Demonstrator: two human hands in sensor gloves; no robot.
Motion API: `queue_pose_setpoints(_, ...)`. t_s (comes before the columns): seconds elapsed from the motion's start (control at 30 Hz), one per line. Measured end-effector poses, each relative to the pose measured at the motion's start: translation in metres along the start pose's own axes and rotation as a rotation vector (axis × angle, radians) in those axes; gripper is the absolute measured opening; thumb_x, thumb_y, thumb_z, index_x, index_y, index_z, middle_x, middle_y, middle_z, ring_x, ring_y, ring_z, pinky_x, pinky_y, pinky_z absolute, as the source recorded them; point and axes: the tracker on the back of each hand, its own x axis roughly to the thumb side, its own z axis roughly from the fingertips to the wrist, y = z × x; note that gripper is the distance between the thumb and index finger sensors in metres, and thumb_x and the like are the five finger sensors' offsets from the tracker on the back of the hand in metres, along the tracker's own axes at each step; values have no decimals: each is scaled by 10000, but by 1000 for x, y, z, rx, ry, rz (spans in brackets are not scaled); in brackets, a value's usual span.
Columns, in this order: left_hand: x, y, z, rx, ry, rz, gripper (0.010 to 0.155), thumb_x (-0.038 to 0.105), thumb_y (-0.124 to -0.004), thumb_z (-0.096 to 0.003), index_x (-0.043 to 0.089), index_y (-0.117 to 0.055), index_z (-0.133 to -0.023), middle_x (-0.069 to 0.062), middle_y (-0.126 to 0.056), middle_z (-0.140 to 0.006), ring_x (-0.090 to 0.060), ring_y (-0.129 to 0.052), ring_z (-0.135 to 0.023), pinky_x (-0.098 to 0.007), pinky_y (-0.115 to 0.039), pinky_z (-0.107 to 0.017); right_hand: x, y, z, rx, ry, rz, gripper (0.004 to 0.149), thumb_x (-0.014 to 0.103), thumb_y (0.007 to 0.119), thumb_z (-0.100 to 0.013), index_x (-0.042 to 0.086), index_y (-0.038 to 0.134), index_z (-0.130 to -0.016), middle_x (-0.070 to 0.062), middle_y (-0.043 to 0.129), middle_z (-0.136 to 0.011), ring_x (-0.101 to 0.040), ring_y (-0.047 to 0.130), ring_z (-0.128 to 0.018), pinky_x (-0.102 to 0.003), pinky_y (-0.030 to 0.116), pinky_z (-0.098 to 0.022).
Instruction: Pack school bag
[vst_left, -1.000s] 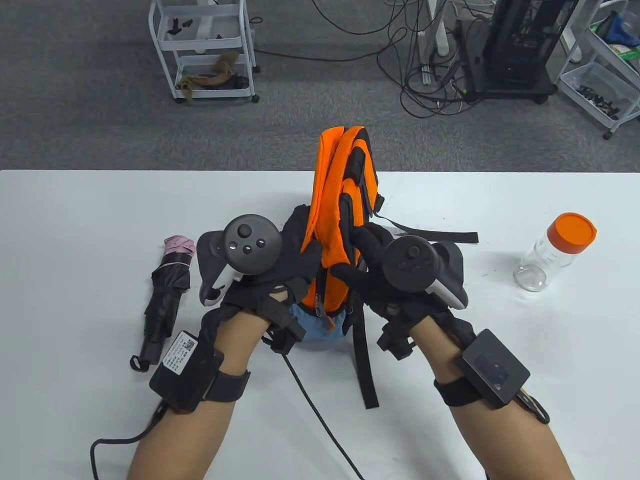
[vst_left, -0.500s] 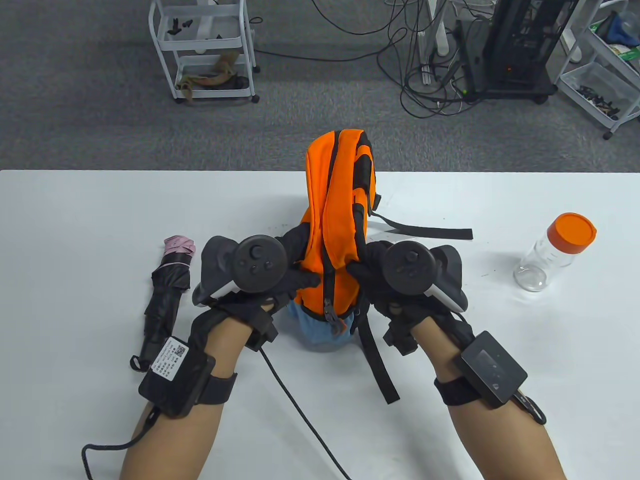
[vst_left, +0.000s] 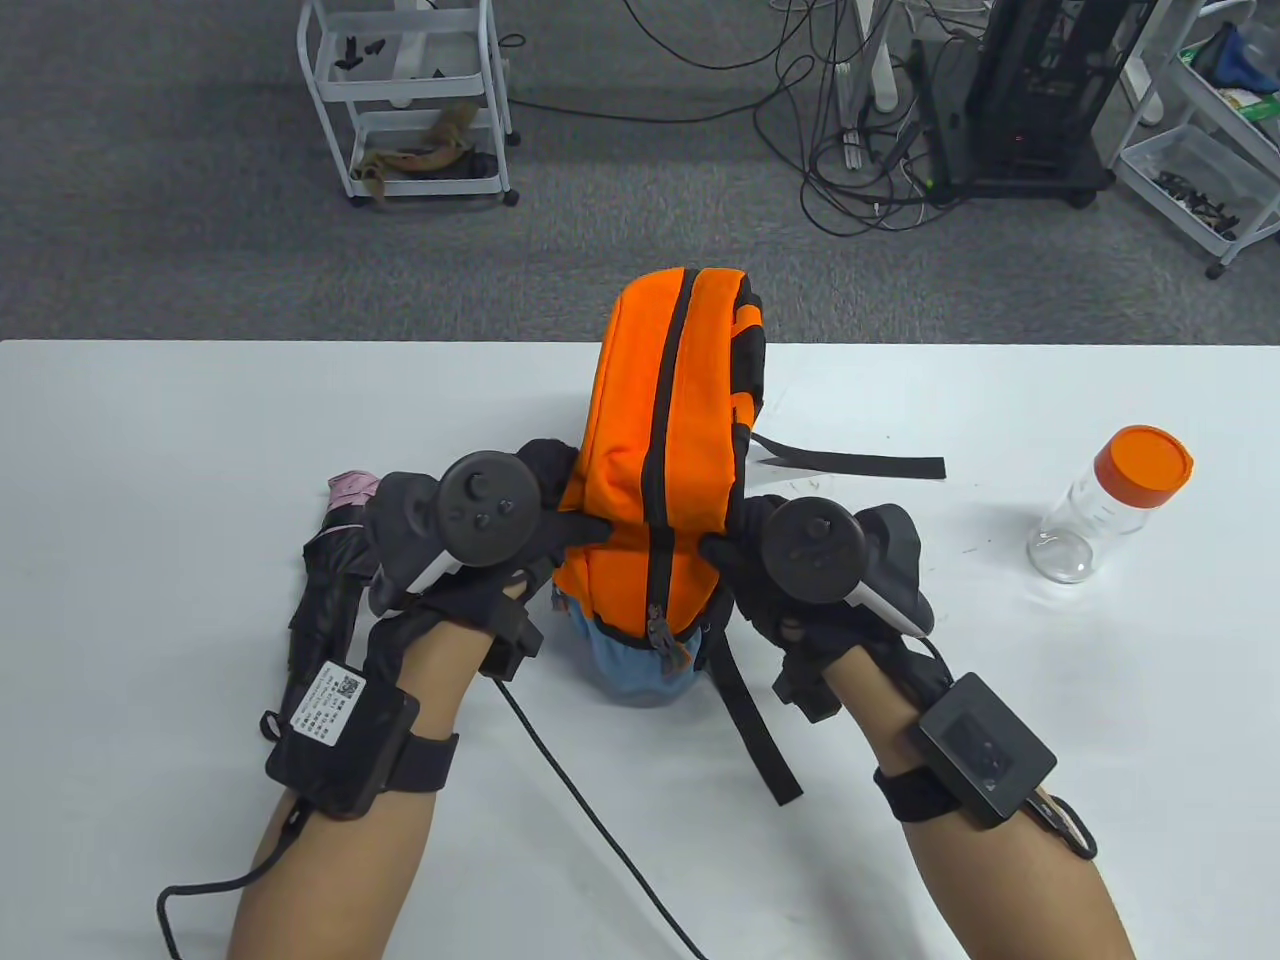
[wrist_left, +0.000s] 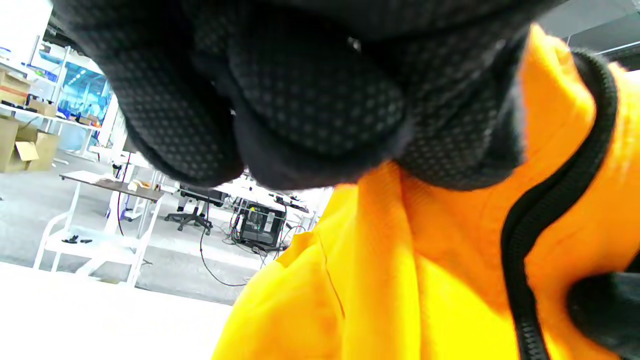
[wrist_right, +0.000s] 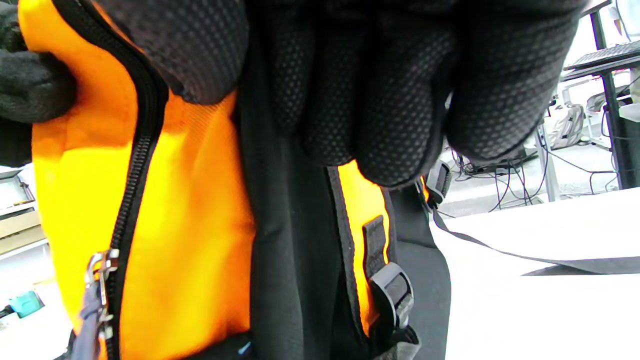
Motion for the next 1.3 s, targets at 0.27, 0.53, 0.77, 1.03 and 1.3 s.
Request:
queue_pose_setpoints(0.27,-2,24,16,-112,15,-101,848,525,-983,-437,162,-696,-1148,-134,-965,-1001,-365,-1060,-797,-663,-825,-648,-2,-2,-1,2,24,-10,515,403,775,-523,-14,855,-815,-227,970,-791,-471,1047,-598,-684,899,-501)
queue_pose_setpoints(0.53,-47,33,39,-241,200,-234,865,517,-912,-515,138,-574,-1216,-248,-792,-1168,-561,-826,-1022,-769,-659,-709,-2,-3,-3,28,37,-15,523,405,770,-527,-18,850,-824,-235,965,-800,-478,1040,-610,-686,891,-510)
queue_pose_setpoints(0.77,-99,-5,65,-244,286,-340,749,462,-868,-569,167,-592,-1201,-239,-771,-1179,-575,-790,-1036,-788,-630,-710,-2,-4,-5,43,44,-22,528,407,773,-528,-19,849,-828,-238,961,-806,-481,1038,-617,-690,886,-514)
queue_pose_setpoints(1.03,-162,-74,97,-488,517,-428,909,509,-804,-588,92,-340,-1249,-308,-513,-1277,-641,-609,-1099,-796,-578,-722,-2,-5,-6,54,46,-29,527,406,775,-530,-19,847,-832,-241,959,-810,-482,1037,-619,-693,883,-517)
queue_pose_setpoints(1.3,-200,-108,119,-723,748,-520,1026,606,-758,-589,191,-81,-1238,-388,-452,-1282,-644,-675,-1072,-771,-609,-725,-1,-4,-6,54,49,-32,525,404,778,-529,-19,846,-832,-242,958,-811,-483,1037,-619,-696,881,-518)
